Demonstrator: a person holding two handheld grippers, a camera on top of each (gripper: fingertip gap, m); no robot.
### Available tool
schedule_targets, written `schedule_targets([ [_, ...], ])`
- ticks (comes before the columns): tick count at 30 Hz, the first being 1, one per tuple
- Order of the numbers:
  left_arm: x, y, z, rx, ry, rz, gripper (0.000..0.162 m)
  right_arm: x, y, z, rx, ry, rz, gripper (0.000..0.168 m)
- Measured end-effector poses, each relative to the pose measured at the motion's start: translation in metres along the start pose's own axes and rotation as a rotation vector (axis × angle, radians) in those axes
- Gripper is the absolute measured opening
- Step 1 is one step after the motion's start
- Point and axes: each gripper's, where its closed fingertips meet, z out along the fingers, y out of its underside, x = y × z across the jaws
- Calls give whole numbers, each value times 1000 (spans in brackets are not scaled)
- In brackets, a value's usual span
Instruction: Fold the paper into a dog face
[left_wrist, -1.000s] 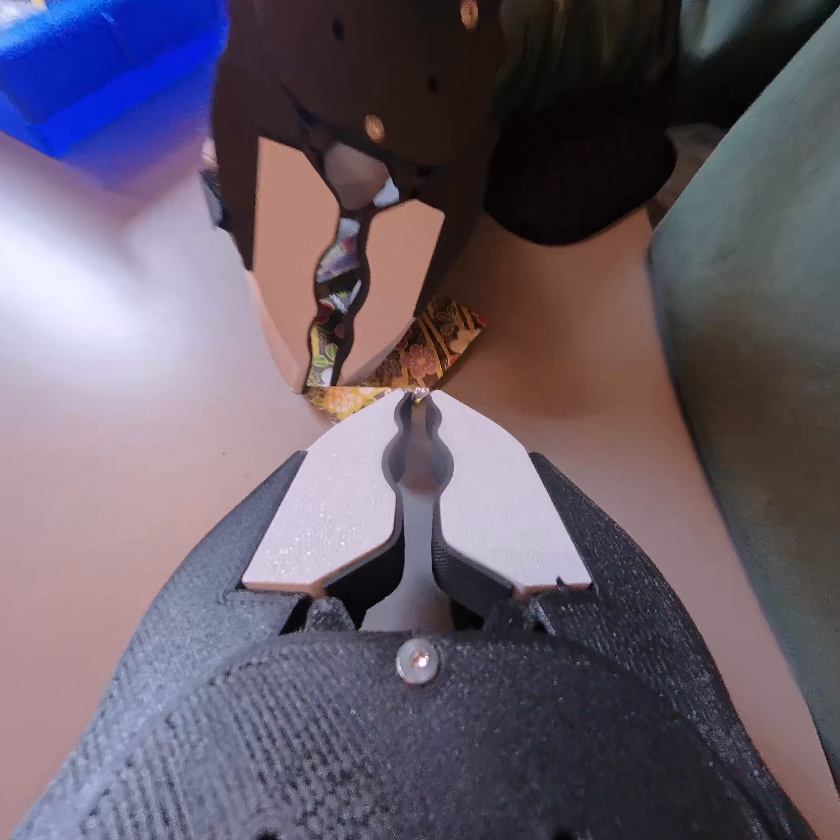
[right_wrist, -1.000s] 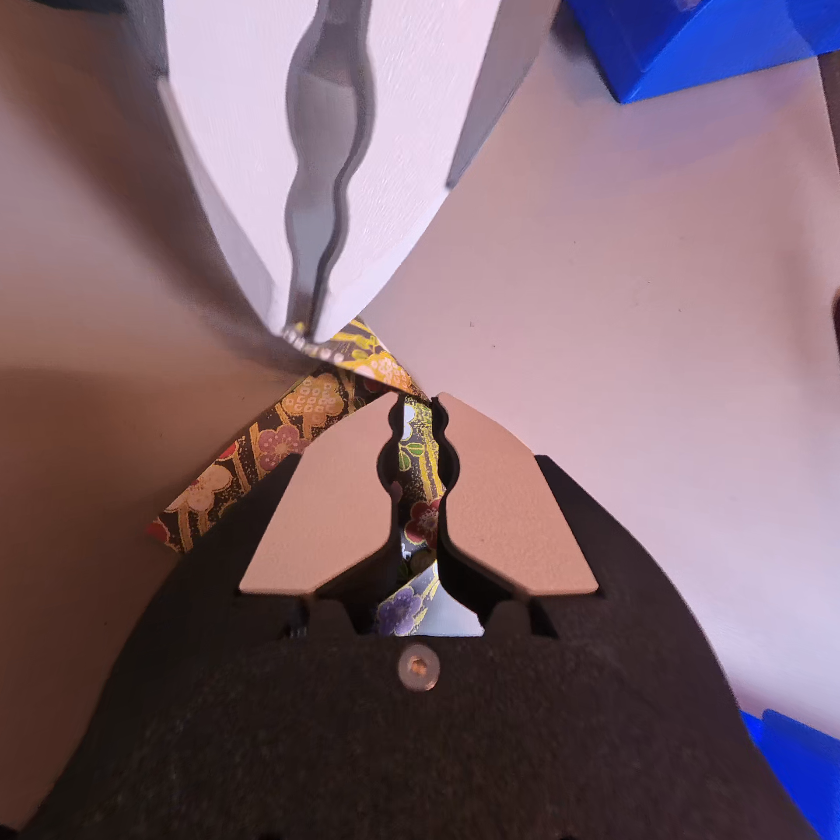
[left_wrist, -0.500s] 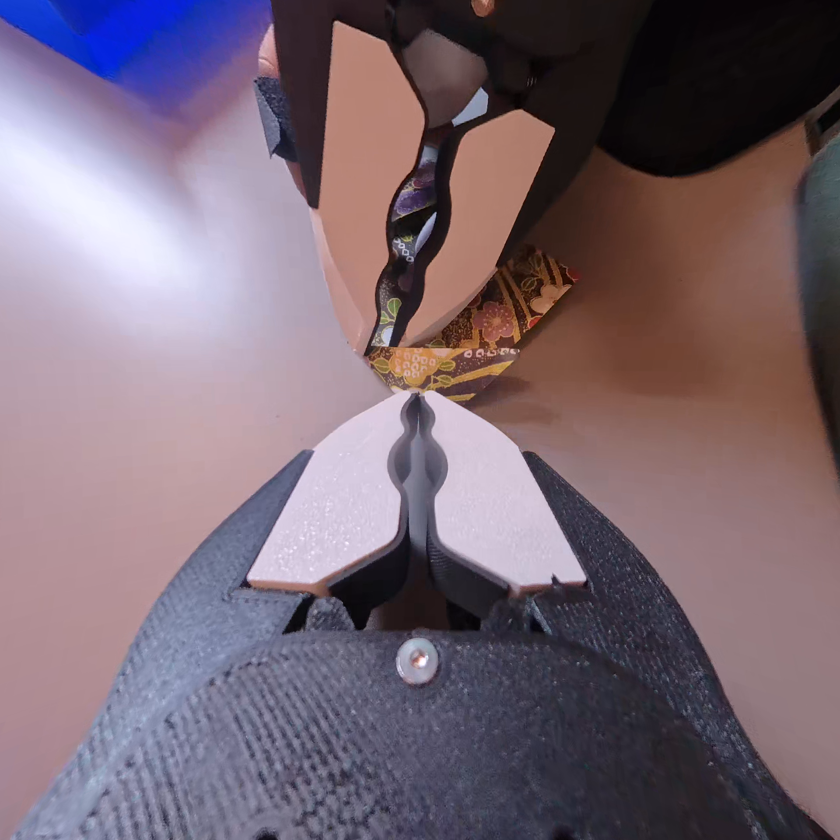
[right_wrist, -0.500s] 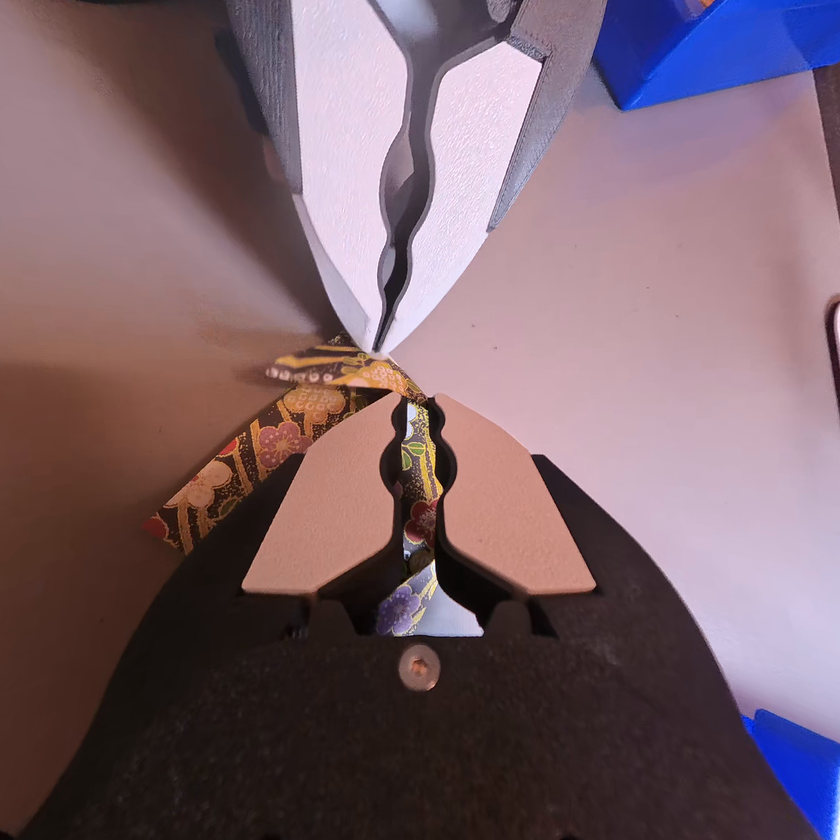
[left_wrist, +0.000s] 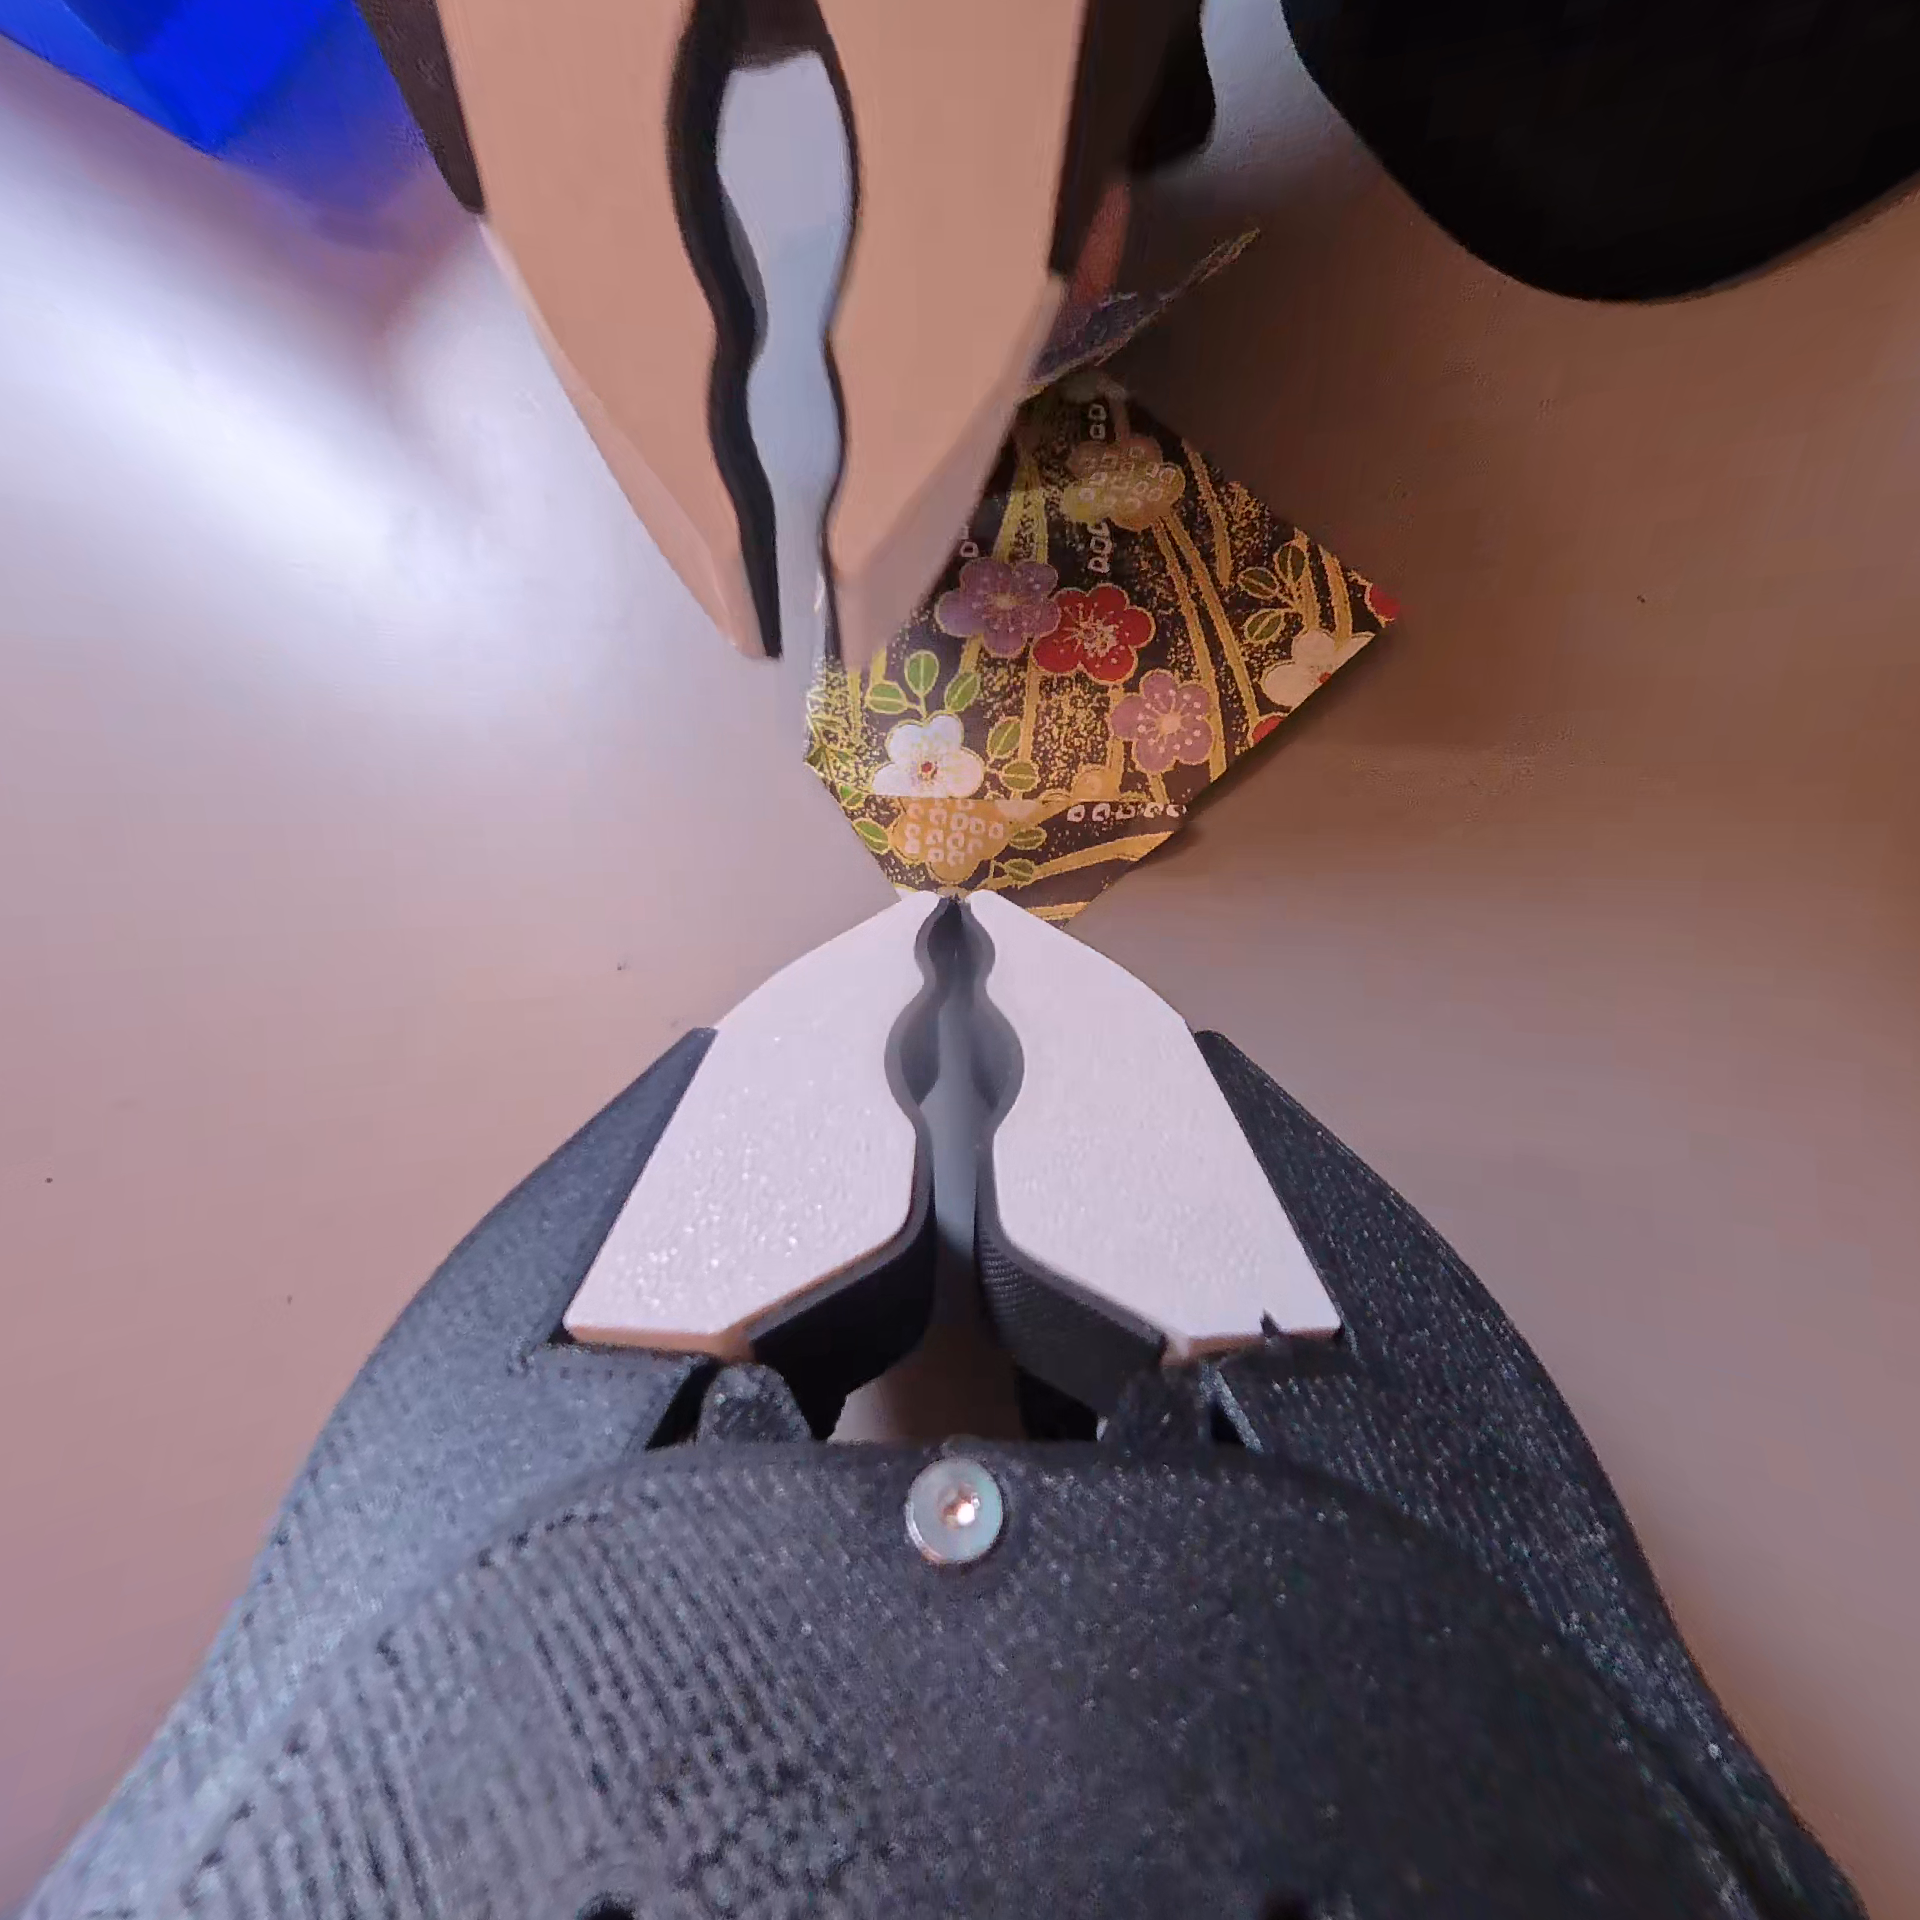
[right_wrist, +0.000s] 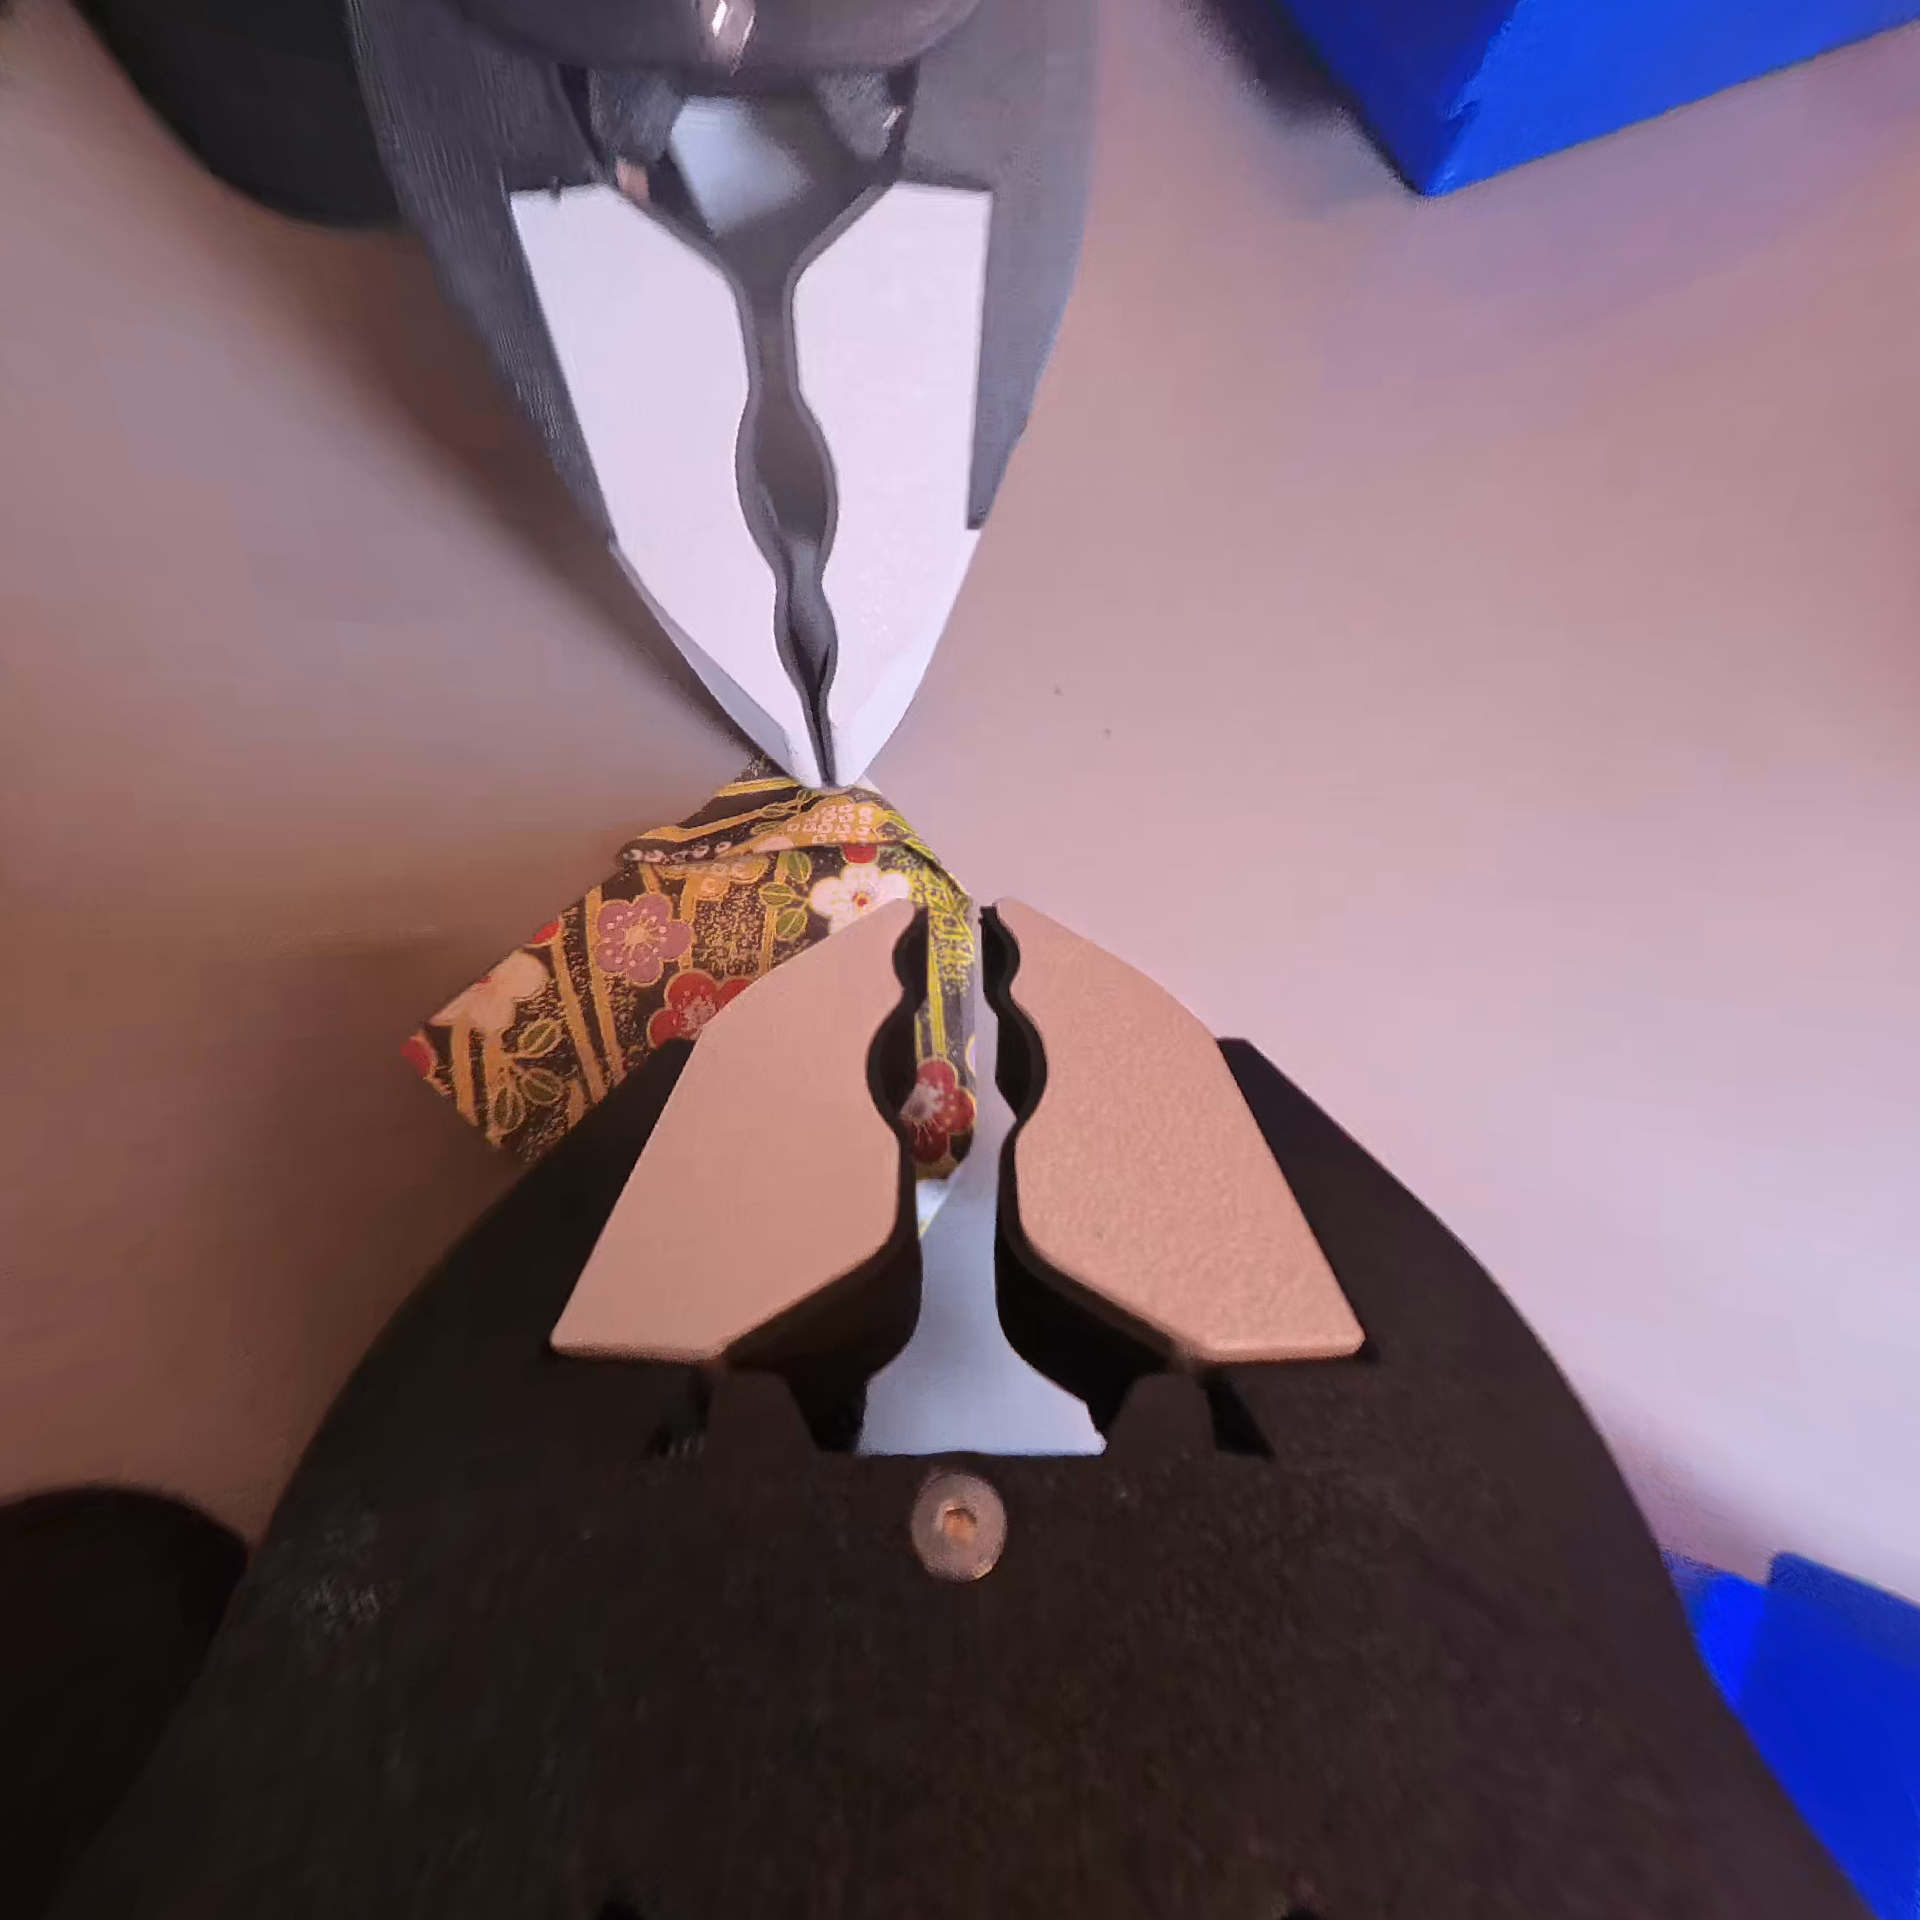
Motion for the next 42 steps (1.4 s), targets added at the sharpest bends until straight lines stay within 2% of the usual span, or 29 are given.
schedule_targets([
  [3, 0, 0, 0, 6, 12, -8, 0, 6, -4, -15, 47, -40, 74, 0],
  [6, 0, 0, 0, 7, 18, -6, 0, 3, -3, -10, 32, -55, 82, 0],
  [11, 3, -1, -1, 16, 50, -3, 0, -17, 16, 15, -140, -86, -4, 0],
  [20, 21, -15, 0, 99, 193, -57, 0, -18, 15, 17, -113, -84, 32, 0],
  [24, 8, -18, -8, 142, 155, -93, 0, -18, 16, 17, -114, -75, 26, 0],
  [25, 3, -19, -12, 154, 136, -118, 11, -18, 16, 17, -114, -74, 26, 0],
  [26, 0, -17, -14, 148, 132, -136, 31, -18, 16, 17, -114, -73, 28, 0],
  [28, 7, -8, -18, 101, 155, -113, 59, -18, 16, 17, -113, -73, 36, 0],
  [29, 8, -5, -19, 90, 136, -83, 64, -18, 16, 17, -112, -72, 40, 1],
  [32, 10, 3, -16, 65, 63, -33, 57, -18, 16, 17, -113, -69, 46, 1],
  [36, 6, -3, -10, 100, -12, -16, 13, -18, 16, 17, -118, -61, 55, 1],
  [39, 11, -16, -9, 152, -12, 25, 1, -18, 16, 17, -117, -52, 57, 0],
  [42, 21, -21, -5, 158, -2, 94, 0, -18, 16, 17, -117, -49, 59, 0],
])
